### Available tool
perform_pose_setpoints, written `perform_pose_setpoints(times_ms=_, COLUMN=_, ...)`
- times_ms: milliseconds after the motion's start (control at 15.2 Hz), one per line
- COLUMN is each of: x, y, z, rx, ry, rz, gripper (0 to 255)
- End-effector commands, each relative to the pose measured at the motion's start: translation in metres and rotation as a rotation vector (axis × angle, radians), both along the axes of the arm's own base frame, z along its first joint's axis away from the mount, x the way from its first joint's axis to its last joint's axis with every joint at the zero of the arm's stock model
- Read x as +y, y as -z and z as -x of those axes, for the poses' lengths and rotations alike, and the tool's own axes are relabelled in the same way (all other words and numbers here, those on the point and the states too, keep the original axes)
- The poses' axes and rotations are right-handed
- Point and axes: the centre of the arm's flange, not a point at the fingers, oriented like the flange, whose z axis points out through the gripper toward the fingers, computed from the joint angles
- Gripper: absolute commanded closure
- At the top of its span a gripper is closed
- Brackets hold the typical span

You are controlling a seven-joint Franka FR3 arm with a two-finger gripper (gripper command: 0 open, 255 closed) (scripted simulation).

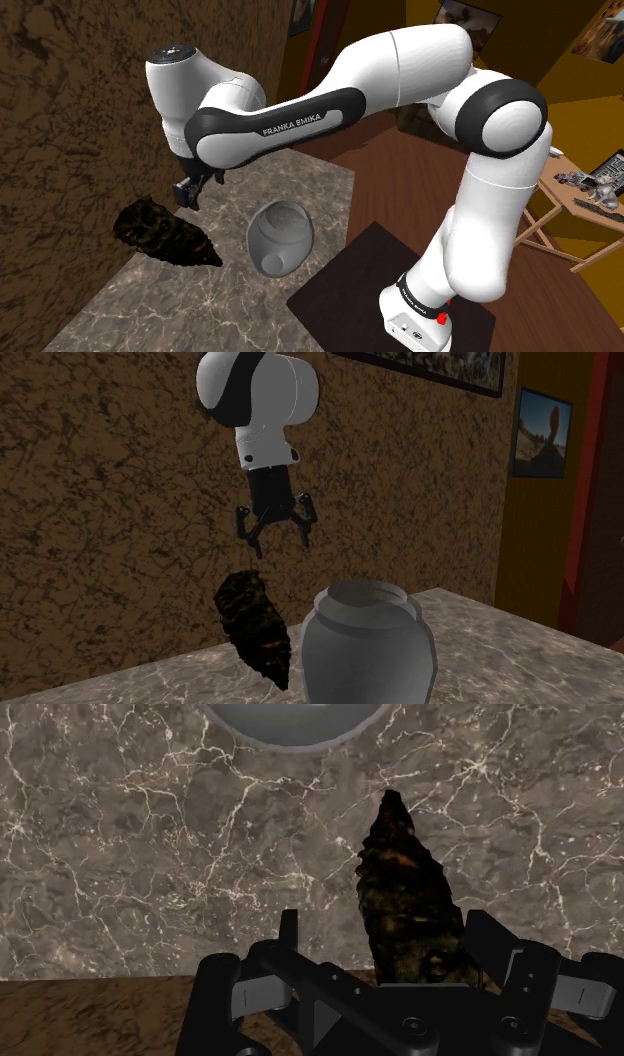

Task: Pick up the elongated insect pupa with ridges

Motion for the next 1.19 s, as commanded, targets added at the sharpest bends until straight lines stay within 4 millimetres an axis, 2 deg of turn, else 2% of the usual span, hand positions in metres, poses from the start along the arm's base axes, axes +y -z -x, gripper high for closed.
perform_pose_setpoints(times_ms=0, x=0.022, y=0.012, z=-0.008, rx=-0.003, ry=-0.028, rz=0.005, gripper=0)
perform_pose_setpoints(times_ms=462, x=0.103, y=0.054, z=-0.026, rx=-0.013, ry=-0.127, rz=0.021, gripper=0)
perform_pose_setpoints(times_ms=528, x=0.110, y=0.058, z=-0.027, rx=-0.014, ry=-0.135, rz=0.022, gripper=0)
perform_pose_setpoints(times_ms=990, x=0.110, y=0.095, z=-0.027, rx=-0.014, ry=-0.135, rz=0.022, gripper=0)
perform_pose_setpoints(times_ms=1122, x=0.110, y=0.098, z=-0.027, rx=-0.014, ry=-0.135, rz=0.022, gripper=0)
